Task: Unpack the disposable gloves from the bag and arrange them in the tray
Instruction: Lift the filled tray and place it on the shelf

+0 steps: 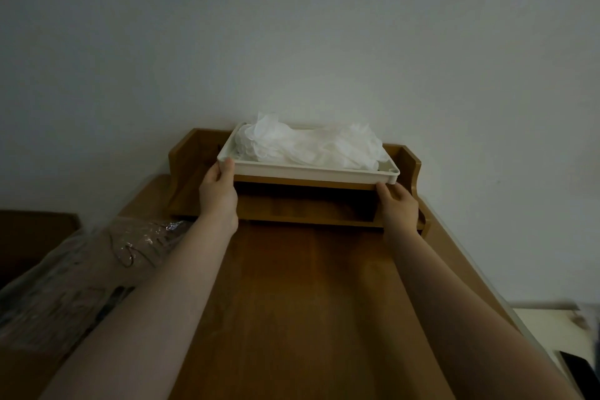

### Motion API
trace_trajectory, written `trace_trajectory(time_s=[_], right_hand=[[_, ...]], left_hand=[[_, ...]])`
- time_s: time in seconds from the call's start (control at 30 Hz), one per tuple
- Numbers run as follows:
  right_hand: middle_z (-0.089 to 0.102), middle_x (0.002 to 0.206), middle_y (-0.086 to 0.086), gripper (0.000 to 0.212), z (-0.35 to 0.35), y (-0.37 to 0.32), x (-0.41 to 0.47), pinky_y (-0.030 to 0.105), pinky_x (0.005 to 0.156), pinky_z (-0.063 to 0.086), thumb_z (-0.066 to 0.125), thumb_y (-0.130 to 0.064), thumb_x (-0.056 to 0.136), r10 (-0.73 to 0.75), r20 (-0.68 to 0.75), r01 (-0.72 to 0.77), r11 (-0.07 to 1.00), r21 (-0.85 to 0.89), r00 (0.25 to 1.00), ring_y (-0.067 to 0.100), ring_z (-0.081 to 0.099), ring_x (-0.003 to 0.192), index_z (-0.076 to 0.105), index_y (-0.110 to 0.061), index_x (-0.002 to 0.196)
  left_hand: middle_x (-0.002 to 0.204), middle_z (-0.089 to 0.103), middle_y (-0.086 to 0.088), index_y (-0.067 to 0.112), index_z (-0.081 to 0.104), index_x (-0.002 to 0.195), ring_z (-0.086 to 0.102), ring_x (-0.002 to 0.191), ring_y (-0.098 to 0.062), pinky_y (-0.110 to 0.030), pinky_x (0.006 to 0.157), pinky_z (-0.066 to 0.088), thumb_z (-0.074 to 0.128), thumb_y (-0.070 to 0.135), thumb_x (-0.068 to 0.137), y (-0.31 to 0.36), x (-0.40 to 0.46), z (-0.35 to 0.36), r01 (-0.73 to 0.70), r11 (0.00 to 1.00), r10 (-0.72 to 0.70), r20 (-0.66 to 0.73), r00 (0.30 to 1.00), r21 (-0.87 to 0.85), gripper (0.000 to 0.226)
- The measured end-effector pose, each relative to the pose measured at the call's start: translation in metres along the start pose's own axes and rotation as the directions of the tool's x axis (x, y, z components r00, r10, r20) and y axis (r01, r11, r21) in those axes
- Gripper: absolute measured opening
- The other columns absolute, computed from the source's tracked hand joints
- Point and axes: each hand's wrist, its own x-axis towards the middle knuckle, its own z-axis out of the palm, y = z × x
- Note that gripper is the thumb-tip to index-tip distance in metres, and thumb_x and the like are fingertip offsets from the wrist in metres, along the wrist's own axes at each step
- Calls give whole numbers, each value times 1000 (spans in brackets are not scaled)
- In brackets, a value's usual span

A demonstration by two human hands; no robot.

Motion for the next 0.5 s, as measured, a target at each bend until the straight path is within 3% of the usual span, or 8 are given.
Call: trace_trajectory(time_s=[0.1, 0.13, 0.2, 0.23, 0.27, 0.3, 0.37, 0.5], right_hand=[[45, 142, 3, 52, -4, 6, -10, 39, 101, 41, 51, -37, 96, -1, -17, 1, 999, -45, 1000, 23, 45, 128, 38, -19, 142], [43, 143, 3, 51, -3, 8, -17, 37, 99, 42, 49, -37, 96, -4, -17, 3, 999, -49, 1000, 21, 46, 126, 37, -18, 142], [43, 140, 4, 41, 1, 14, -36, 31, 90, 45, 47, -31, 98, 15, 18, -14, 997, -72, 1000, 16, 51, 112, 42, -17, 136], [45, 136, 4, 34, 4, 16, -46, 28, 81, 46, 46, -27, 99, 25, 54, -20, 996, -92, 998, 14, 54, 100, 46, -18, 131], [49, 130, 5, 28, 8, 18, -57, 25, 71, 46, 45, -23, 99, 39, 95, -28, 993, -111, 995, 12, 56, 89, 49, -19, 125], [53, 122, 6, 24, 13, 18, -69, 23, 62, 44, 44, -20, 98, 58, 133, -41, 991, -127, 989, 12, 56, 78, 52, -18, 121], [59, 98, 4, 23, 20, 17, -94, 23, 54, 42, 43, -17, 99, 100, 205, -71, 987, -147, 974, 11, 51, 65, 54, -17, 118], [59, 97, -1, 24, 27, 14, -138, 21, 56, 42, 45, -22, 99, 171, 363, -98, 972, -212, 916, 10, 53, 70, 53, -19, 121]], left_hand=[[153, 27, -4, 21, 14, 151, 30, 138, -28, -45, 108, 32, 40, 42, 98, -2, -8, -13, -12, 974, 14, -8, 1000, 226, 62], [153, 27, -8, 18, 13, 150, 29, 138, -31, -47, 108, 33, 44, 40, 97, -4, -12, -22, -46, 909, 41, 20, 999, 415, 66], [146, 36, -15, 11, 29, 144, 30, 134, -36, -50, 106, 34, 49, 40, 95, -12, -23, -44, -126, 448, 84, 98, 992, 885, 60], [142, 38, -16, 10, 37, 138, 30, 132, -37, -51, 107, 32, 50, 44, 93, -16, -29, -55, -152, 177, 80, 139, 987, 972, 58], [144, 35, -18, 10, 39, 137, 28, 133, -39, -52, 108, 30, 52, 51, 90, -20, -36, -63, -153, 6, 40, 153, 987, 988, 63], [147, 29, -19, 10, 35, 140, 26, 135, -40, -52, 108, 28, 55, 56, 86, -26, -43, -70, -137, -56, -23, 136, 991, 989, 74], [150, 22, -19, 7, 30, 142, 33, 132, -39, -49, 102, 38, 61, 55, 83, -41, -53, -82, -74, -4, -115, 74, 991, 997, 82], [141, 37, -17, 6, 53, 123, 54, 111, -32, -37, 88, 49, 54, 14, 93, -59, -69, -100, -151, 40, 26, 150, 988, 988, 32]])
